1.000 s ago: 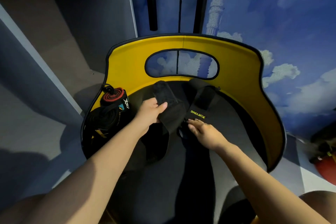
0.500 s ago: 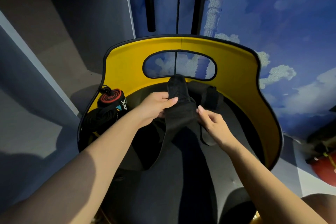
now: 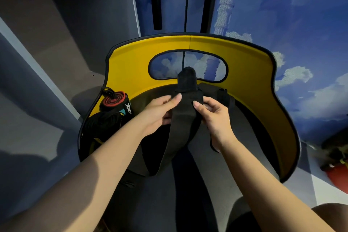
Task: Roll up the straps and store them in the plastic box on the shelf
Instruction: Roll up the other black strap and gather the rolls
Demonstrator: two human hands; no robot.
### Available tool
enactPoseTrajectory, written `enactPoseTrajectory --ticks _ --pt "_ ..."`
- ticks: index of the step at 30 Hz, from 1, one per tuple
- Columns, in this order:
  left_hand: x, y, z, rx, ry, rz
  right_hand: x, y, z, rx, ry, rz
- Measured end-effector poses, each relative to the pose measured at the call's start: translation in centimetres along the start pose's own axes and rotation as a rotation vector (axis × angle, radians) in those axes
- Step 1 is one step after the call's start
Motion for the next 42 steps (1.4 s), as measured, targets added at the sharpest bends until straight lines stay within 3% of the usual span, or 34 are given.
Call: enactPoseTrajectory --ticks 3,6,12,19,22,25,32,34,37,42 --pt "-0.8 -1.1 0.4 -0.042 -0.148 -0.076 1.1 -1.0 -0.3 -0.078 -0.002 0.040" --pt "-1.2 -0.4 0.1 -0.097 -0.183 -0.071 2.1 -2.4 0.1 -0.120 -0.049 0.092" --pt "1.2 -0.5 -1.8 -0.048 0.050 -0.024 4.2 -0.2 -0.2 -0.166 0.006 0.228" --pt "5.4 -2.9 -5.4 -0.034 0.250 -0.050 3.0 6.0 0.3 -0.165 -0.080 0.374" --pt "6.8 -3.3 -6.5 0.009 0.327 -0.040 3.2 8.6 0.0 -0.311 -0.075 0.412" --pt "8.0 -4.0 -7.2 0.106 0.340 -0.063 3.0 10.0 -0.3 -0.483 -0.054 0.458" --pt "6.2 -4.4 -8.4 0.408 0.451 -0.186 3.6 10.9 -0.9 -0.519 0.048 0.495" --pt "4.9 -5.1 -7.9 0.425 0.374 -0.297 3.6 10.9 -1.0 -0.488 0.076 0.498" --pt "2.7 -7.0 -5.4 0.376 0.104 -0.496 3.6 11.4 -1.2 -0.346 0.136 0.507" --pt "-0.7 -8.0 -3.1 0.476 -0.205 -0.464 2.6 11.8 -1.1 -0.170 0.188 0.504"
Point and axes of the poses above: each hand's wrist, its own x-axis towards the middle knuckle, its own z-axis out of the palm, y = z × x, the point moved 8 cm from there along x, towards the middle knuckle, and after that the axes turned 15 degrees about -y, right-handed, at the moved point
